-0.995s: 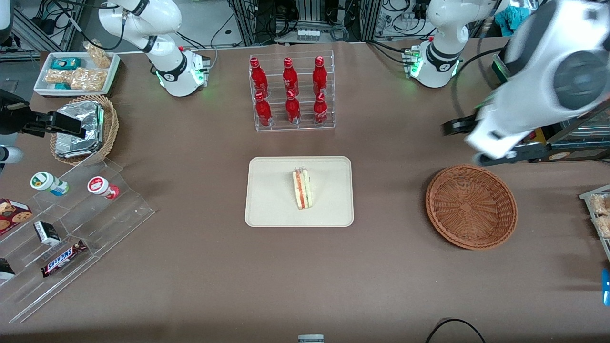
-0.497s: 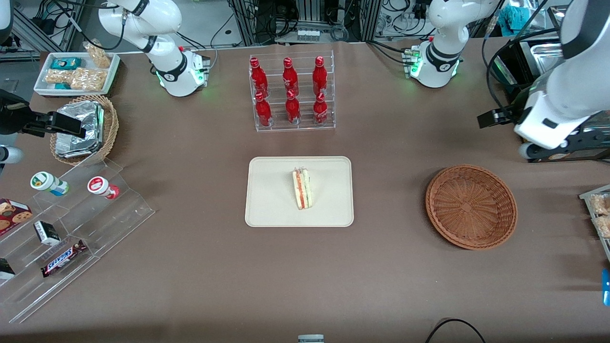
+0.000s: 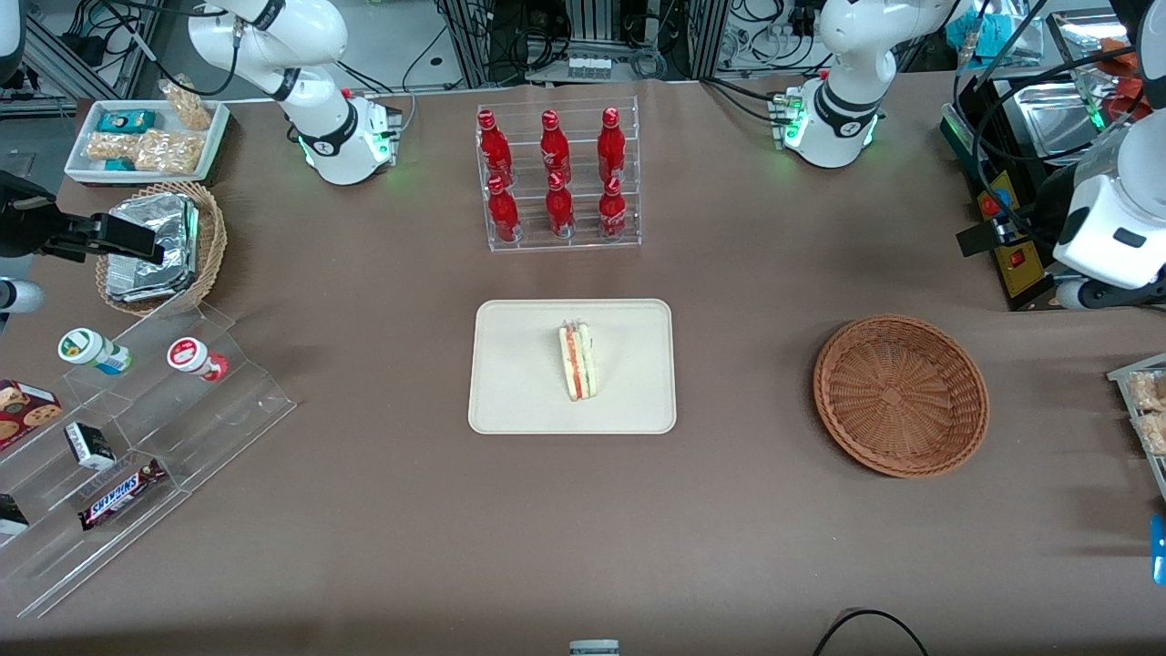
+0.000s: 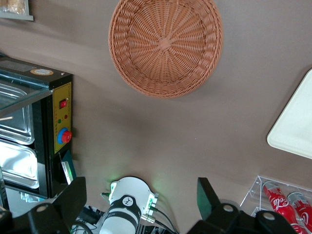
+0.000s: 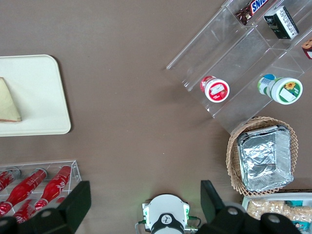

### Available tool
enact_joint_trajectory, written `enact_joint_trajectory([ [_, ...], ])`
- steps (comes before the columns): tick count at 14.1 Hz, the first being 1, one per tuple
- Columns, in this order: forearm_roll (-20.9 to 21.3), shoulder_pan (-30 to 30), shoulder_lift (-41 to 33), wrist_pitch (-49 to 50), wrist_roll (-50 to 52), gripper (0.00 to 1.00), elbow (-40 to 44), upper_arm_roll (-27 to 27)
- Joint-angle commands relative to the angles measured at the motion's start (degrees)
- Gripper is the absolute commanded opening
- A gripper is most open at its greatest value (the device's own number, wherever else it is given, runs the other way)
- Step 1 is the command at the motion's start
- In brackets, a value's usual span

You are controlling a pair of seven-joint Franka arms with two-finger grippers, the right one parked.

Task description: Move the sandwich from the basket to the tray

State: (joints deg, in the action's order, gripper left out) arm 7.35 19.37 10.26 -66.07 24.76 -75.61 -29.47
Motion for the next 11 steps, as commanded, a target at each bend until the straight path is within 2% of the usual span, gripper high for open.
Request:
enact_joint_trajectory([
  [1,0.0,-0.4,-0.2,2.5,2.4,1.00,0.0,2.3],
  [2,-0.5,-1.9,-1.4,1.9,2.3,1.00,-0.3,4.8],
  [4,-1.3,-9.4,-4.4,0.4,2.2,1.00,-3.9,12.9],
  [5,-3.3,-14.1,-5.9,-1.6,2.2,1.00,-6.3,17.7],
  [7,-10.0,-17.1,-8.7,-2.6,0.5,1.00,-9.5,25.0],
  [11,-10.2,-17.7,-9.1,-6.2,-2.9,1.00,-11.1,25.3],
])
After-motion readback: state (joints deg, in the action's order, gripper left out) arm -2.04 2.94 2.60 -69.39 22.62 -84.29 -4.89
